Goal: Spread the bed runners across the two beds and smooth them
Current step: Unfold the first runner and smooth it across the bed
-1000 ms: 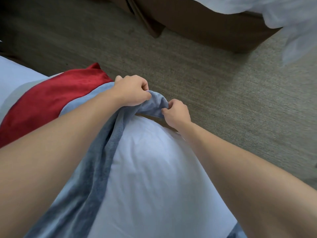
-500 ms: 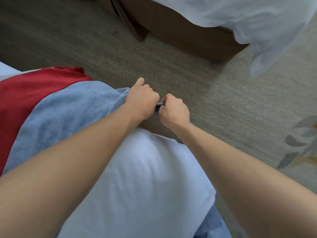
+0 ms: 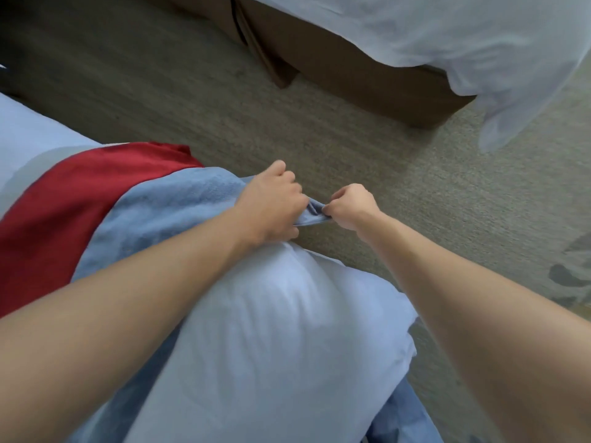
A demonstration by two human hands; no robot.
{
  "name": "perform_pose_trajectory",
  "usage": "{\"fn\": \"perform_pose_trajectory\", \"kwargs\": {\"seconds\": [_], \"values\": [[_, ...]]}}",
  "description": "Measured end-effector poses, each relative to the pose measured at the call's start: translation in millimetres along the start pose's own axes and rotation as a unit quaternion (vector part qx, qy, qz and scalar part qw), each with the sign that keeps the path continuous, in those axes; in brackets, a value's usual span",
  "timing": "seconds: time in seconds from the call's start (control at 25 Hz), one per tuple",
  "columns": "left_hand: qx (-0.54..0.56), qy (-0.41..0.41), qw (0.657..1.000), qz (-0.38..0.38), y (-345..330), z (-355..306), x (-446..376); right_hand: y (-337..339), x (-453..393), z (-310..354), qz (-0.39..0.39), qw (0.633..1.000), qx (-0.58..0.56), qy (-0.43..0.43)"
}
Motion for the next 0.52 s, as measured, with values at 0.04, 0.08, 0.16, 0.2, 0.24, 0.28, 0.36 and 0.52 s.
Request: {"fn": "perform_pose_trajectory", "kwargs": {"seconds": [0.04, 0.08, 0.16, 0.2, 0.24, 0.28, 0.36, 0.52], "values": [[-0.018, 0.011, 0.999, 0.045, -7.2, -1.9, 6.2, -0.4, 0.3, 0.3, 0.003, 1.0, -0.002, -0.007], [-0.032, 0.029, 0.996, 0.075, -14.1, -3.2, 8.5, -1.2, 1.0, 1.2, 0.003, 1.0, 0.003, -0.008], [-0.054, 0.054, 0.993, 0.085, -17.7, -7.4, 5.6, -1.6, 6.3, 3.6, 0.004, 1.0, 0.01, 0.0], [-0.056, 0.055, 0.994, 0.078, -16.9, -10.3, 3.1, -1.5, 9.7, 4.2, 0.003, 1.0, 0.016, 0.006], [-0.045, 0.055, 0.995, 0.07, -15.6, -13.4, 0.2, -0.2, 13.2, 4.0, -0.003, 0.999, 0.03, 0.015], [-0.028, 0.062, 0.995, 0.069, -13.8, -15.8, -2.2, 2.1, 17.6, 2.4, -0.017, 0.998, 0.049, 0.036], [0.033, 0.093, 0.992, 0.075, -6.2, -16.1, -5.4, 6.2, 29.8, 2.1, -0.068, 0.98, 0.112, 0.147], [0.197, 0.165, 0.959, 0.121, 10.1, -3.7, -14.3, -5.9, 57.2, -0.3, -0.093, 0.921, 0.161, 0.341]]}}
Point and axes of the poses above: each hand's wrist, its own x-axis away from the middle knuckle, its own y-axis out of the back of the hand, z = x × y, the point moved 3 cm from there along -x, towards the middle knuckle, and after that the axes turned 1 degree about -x, right-handed, at the moved point
